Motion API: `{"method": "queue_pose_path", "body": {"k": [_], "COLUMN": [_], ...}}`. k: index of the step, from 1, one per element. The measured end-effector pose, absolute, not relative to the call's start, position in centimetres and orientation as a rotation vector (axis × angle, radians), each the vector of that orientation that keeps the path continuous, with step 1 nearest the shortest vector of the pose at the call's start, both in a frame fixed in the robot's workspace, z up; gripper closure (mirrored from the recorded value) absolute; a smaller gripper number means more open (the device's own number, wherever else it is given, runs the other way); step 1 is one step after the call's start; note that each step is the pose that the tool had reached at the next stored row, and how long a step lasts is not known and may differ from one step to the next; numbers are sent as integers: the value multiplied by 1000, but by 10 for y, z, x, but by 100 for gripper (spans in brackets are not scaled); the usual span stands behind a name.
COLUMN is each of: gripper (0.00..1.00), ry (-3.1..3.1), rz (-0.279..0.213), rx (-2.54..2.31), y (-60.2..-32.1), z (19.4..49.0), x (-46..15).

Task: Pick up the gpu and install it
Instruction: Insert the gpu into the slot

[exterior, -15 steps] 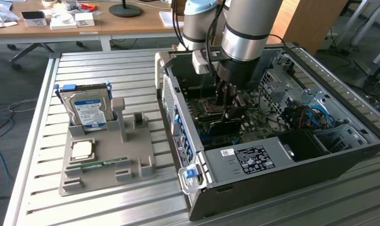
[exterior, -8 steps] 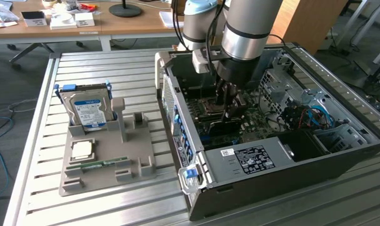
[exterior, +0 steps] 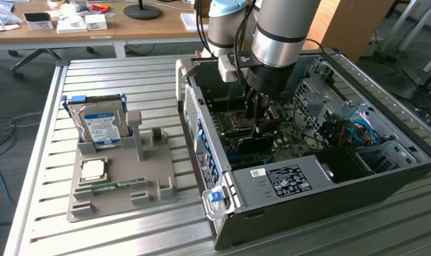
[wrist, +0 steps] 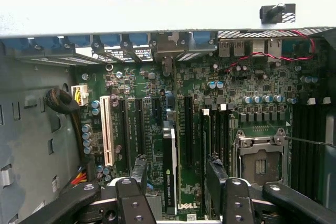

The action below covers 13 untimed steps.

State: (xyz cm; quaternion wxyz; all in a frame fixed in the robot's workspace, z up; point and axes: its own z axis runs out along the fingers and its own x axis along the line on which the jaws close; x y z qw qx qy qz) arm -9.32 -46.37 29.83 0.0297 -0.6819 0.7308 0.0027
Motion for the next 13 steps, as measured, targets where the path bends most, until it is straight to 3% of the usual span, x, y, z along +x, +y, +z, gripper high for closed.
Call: {"method": "queue_pose_path", "body": {"k": [13], "gripper": [42], "ry": [2254], "rz": [8], "rx": [-2103], "y": [-464], "z": [303], "x": [-93]}}
